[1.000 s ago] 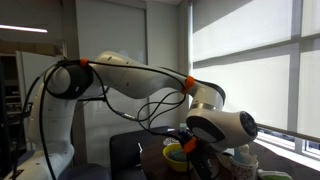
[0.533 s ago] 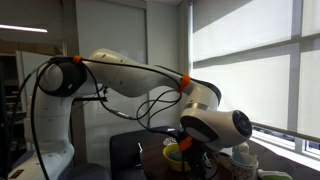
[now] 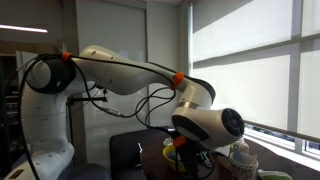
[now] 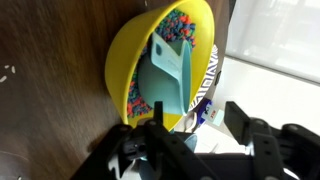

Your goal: Remove the blue ladle from the yellow bowl and put it in the white plate

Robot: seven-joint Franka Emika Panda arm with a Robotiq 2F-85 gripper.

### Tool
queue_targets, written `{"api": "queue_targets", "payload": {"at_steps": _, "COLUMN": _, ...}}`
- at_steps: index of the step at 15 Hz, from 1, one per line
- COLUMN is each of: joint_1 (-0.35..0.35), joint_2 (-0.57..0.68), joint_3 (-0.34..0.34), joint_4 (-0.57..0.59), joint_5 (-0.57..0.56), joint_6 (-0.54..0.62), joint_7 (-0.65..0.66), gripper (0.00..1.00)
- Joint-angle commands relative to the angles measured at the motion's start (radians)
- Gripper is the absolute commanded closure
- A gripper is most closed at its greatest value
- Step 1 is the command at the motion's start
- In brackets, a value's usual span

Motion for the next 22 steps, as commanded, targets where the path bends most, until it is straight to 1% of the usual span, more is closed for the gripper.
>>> {"api": "queue_targets", "payload": {"at_steps": 1, "joint_1": 0.006, "joint_2": -0.063, "joint_3": -0.013, "joint_4": -0.08, "joint_5": 0.036, "joint_6": 0.083, "joint_7": 0.04, "gripper": 0.12}}
{"api": "queue_targets", "payload": {"at_steps": 3, "joint_1": 0.001, "joint_2": -0.094, "joint_3": -0.023, "joint_4": -0.121, "joint_5": 0.039, "joint_6": 0.09, "joint_7": 0.056, "gripper": 0.09}}
{"api": "queue_targets", "payload": {"at_steps": 4, "joint_1": 0.001, "joint_2": -0.11, "joint_3": -0.027, "joint_4": -0.142, "joint_5": 0.039, "joint_6": 0.09, "joint_7": 0.066, "gripper": 0.1}}
{"api": "queue_targets", "payload": {"at_steps": 5, "joint_1": 0.0, "joint_2": -0.129, "joint_3": -0.032, "joint_4": -0.164, "joint_5": 0.043, "joint_6": 0.081, "joint_7": 0.071, "gripper": 0.15}}
{"api": "queue_targets", "payload": {"at_steps": 6, "joint_1": 0.0, "joint_2": -0.154, "joint_3": -0.036, "joint_4": -0.19, "joint_5": 0.045, "joint_6": 0.088, "joint_7": 0.079, "gripper": 0.17}}
{"api": "queue_targets", "payload": {"at_steps": 7, "joint_1": 0.001, "joint_2": -0.177, "joint_3": -0.04, "joint_4": -0.213, "joint_5": 0.04, "joint_6": 0.092, "joint_7": 0.092, "gripper": 0.24}}
{"api": "queue_targets", "payload": {"at_steps": 8, "joint_1": 0.0, "joint_2": -0.202, "joint_3": -0.045, "joint_4": -0.236, "joint_5": 0.029, "joint_6": 0.097, "joint_7": 0.104, "gripper": 0.23}}
{"api": "queue_targets", "payload": {"at_steps": 9, "joint_1": -0.002, "joint_2": -0.23, "joint_3": -0.05, "joint_4": -0.259, "joint_5": 0.021, "joint_6": 0.12, "joint_7": 0.12, "gripper": 0.26}}
{"api": "queue_targets", "payload": {"at_steps": 11, "joint_1": -0.005, "joint_2": -0.27, "joint_3": -0.056, "joint_4": -0.294, "joint_5": 0.006, "joint_6": 0.149, "joint_7": 0.156, "gripper": 0.25}}
{"api": "queue_targets", "payload": {"at_steps": 12, "joint_1": -0.005, "joint_2": -0.29, "joint_3": -0.057, "joint_4": -0.312, "joint_5": -0.006, "joint_6": 0.167, "joint_7": 0.176, "gripper": 0.27}}
{"api": "queue_targets", "payload": {"at_steps": 14, "joint_1": -0.004, "joint_2": -0.318, "joint_3": -0.059, "joint_4": -0.339, "joint_5": -0.022, "joint_6": 0.199, "joint_7": 0.206, "gripper": 0.24}}
{"api": "queue_targets", "payload": {"at_steps": 15, "joint_1": -0.001, "joint_2": -0.323, "joint_3": -0.058, "joint_4": -0.345, "joint_5": -0.029, "joint_6": 0.211, "joint_7": 0.207, "gripper": 0.21}}
{"api": "queue_targets", "payload": {"at_steps": 18, "joint_1": 0.011, "joint_2": -0.322, "joint_3": -0.056, "joint_4": -0.354, "joint_5": -0.046, "joint_6": 0.265, "joint_7": 0.131, "gripper": 0.07}}
{"api": "queue_targets", "payload": {"at_steps": 19, "joint_1": 0.012, "joint_2": -0.33, "joint_3": -0.055, "joint_4": -0.355, "joint_5": -0.057, "joint_6": 0.29, "joint_7": 0.114, "gripper": 0.1}}
{"api": "queue_targets", "payload": {"at_steps": 20, "joint_1": 0.014, "joint_2": -0.332, "joint_3": -0.06, "joint_4": -0.341, "joint_5": -0.077, "joint_6": 0.272, "joint_7": 0.084, "gripper": 0.1}}
{"api": "queue_targets", "payload": {"at_steps": 22, "joint_1": 0.019, "joint_2": -0.328, "joint_3": -0.067, "joint_4": -0.303, "joint_5": -0.156, "joint_6": 0.193, "joint_7": 0.025, "gripper": 0.04}}
